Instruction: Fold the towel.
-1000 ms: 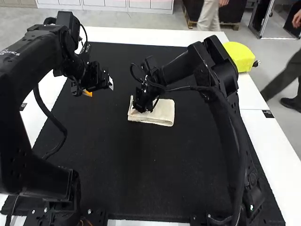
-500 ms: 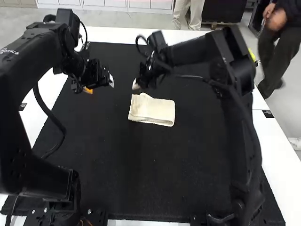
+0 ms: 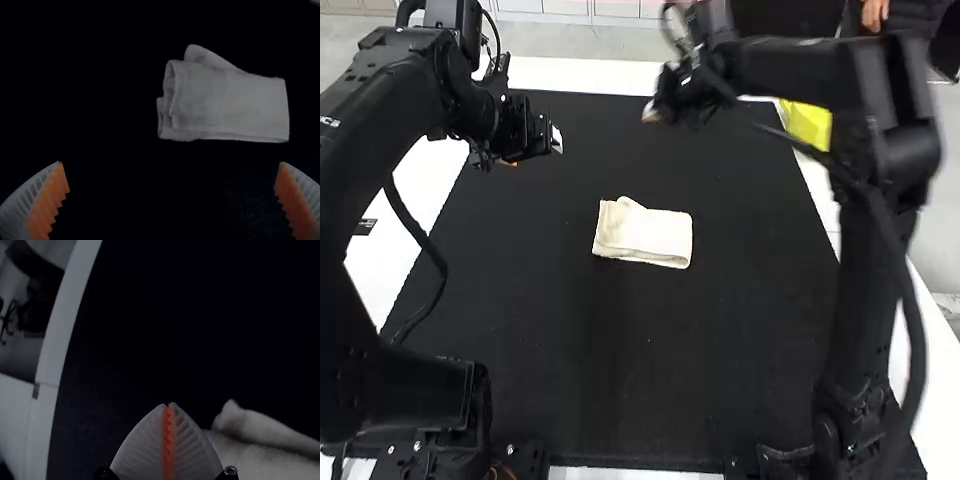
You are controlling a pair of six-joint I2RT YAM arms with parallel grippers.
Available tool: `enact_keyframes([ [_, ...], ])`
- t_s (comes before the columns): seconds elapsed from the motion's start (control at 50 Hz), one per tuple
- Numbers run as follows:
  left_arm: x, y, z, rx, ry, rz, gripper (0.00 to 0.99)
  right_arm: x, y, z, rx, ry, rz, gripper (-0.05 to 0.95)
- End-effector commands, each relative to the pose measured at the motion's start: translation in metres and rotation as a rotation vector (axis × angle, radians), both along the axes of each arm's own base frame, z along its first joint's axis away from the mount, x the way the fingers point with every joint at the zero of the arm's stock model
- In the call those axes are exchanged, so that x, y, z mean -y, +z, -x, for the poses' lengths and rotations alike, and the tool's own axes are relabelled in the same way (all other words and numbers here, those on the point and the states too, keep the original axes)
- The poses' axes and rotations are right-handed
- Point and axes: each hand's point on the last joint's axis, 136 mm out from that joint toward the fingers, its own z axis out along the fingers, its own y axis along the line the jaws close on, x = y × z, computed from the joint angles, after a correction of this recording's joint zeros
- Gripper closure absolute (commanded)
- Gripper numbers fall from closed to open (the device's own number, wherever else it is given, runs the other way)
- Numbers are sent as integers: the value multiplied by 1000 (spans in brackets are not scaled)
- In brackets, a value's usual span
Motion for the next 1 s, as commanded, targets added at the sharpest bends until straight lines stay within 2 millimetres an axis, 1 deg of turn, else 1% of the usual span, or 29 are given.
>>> enact_keyframes([
  [0.0, -1, 30, 2, 91, 11, 5, 25, 48, 44, -1, 124, -107, 33, 918],
  [0.04, -4, 33, 3, 102, 21, 1, 25, 65, 52, 1, 142, -141, 36, 918],
  [0.08, -5, 37, 6, 118, 29, 2, 25, 85, 64, 4, 172, -176, 41, 918],
  [0.18, -10, 51, 13, 168, 55, 1, 25, 121, 84, 15, 245, -244, 90, 918],
  [0.24, -18, 61, 18, 208, 87, -13, 25, 137, 101, 29, 287, -272, 95, 918],
  [0.36, -32, 82, 32, 298, 143, -44, 25, 167, 123, 66, 368, -330, 120, 918],
  [0.38, -32, 85, 34, 309, 146, -45, 25, 169, 126, 71, 377, -334, 118, 918],
  [0.44, -34, 98, 43, 362, 161, -54, 25, 181, 135, 94, 427, -362, 132, 918],
  [0.5, -35, 105, 51, 398, 169, -63, 25, 192, 145, 114, 487, -391, 154, 918],
  [0.56, -36, 110, 60, 434, 179, -73, 25, 203, 161, 141, 571, -427, 161, 918],
  [0.58, -37, 110, 61, 439, 182, -75, 25, 206, 163, 146, 582, -436, 163, 918],
  [0.72, -36, 110, 83, 551, 201, -99, 25, 230, 171, 204, 700, -513, 137, 918],
  [0.78, -35, 112, 95, 638, 204, -109, 25, 242, 174, 230, 788, -547, 166, 918],
  [0.82, -34, 110, 105, 701, 212, -120, 26, 248, 175, 247, 878, -557, 200, 920],
  [0.9, -36, 105, 115, 780, 230, -138, 28, 255, 165, 267, 950, -568, 249, 920],
  [0.98, -41, 99, 122, 846, 263, -159, 28, 255, 152, 284, 1009, -557, 272, 920],
])
